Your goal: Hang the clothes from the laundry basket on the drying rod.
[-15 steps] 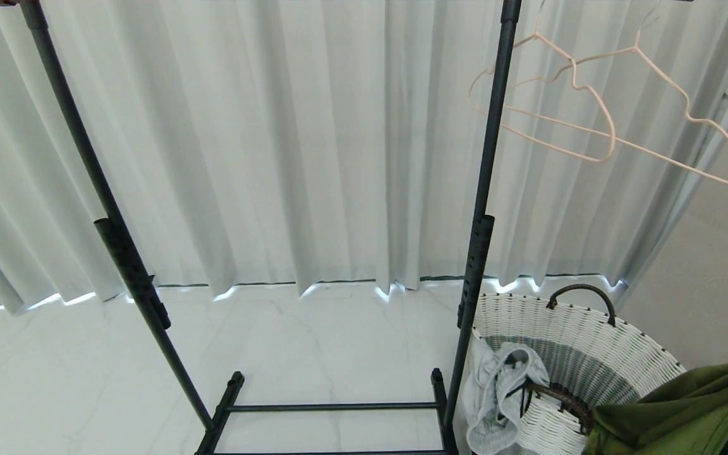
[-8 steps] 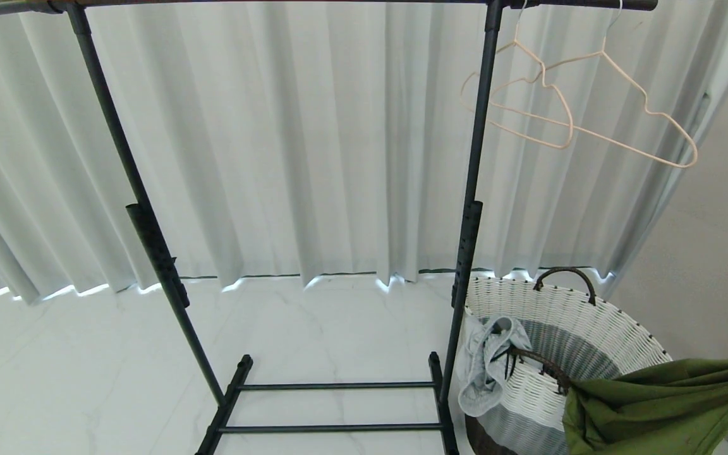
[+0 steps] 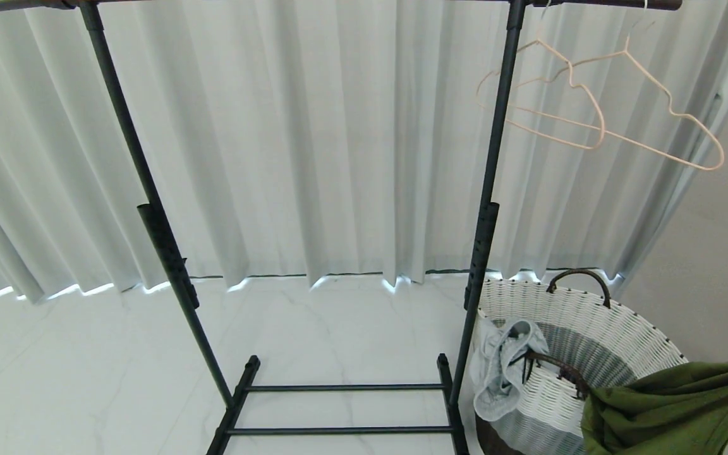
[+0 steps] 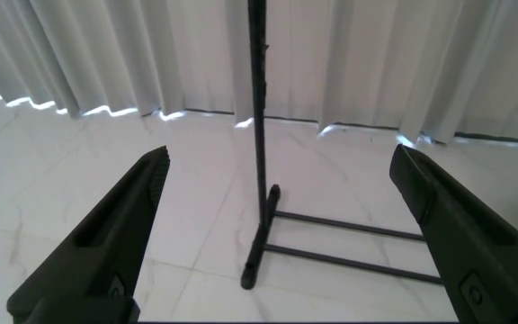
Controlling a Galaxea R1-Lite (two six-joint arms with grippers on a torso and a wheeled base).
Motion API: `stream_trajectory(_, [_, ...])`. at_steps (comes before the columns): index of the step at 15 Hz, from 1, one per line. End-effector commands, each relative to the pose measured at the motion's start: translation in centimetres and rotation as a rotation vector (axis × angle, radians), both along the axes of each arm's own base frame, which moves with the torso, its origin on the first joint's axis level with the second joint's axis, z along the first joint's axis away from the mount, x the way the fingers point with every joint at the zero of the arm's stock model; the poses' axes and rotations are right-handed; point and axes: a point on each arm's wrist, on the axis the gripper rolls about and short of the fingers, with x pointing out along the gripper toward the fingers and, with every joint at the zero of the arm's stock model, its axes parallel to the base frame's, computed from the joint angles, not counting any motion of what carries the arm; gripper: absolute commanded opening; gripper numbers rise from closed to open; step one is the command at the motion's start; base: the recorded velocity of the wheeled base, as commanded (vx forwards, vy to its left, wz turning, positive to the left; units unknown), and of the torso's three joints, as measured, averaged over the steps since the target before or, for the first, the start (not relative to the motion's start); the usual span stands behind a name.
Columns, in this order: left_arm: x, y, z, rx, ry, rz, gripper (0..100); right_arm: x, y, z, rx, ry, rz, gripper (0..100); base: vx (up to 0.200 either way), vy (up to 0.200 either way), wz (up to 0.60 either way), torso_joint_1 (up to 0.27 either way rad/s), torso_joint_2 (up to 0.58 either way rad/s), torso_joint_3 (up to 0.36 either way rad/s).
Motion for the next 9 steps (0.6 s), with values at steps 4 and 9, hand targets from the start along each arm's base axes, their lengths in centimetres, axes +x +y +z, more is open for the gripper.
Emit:
stream_trajectory(4, [0.0,0.0,0.0,0.0,0.0,0.002,100,0.05,0.01,-0.02,0.0,0.004,0.001,0,0.0,0.2,0.0,0.002,0.0,0.001])
stream_trajectory(9, [0.0,0.0,0.0,-0.004,-0.001,0.001,100,0.12,0.2,-0.43,0.0,0.024,0.026,0,0.0,0.0,0.0,0.0,0.0,0.0])
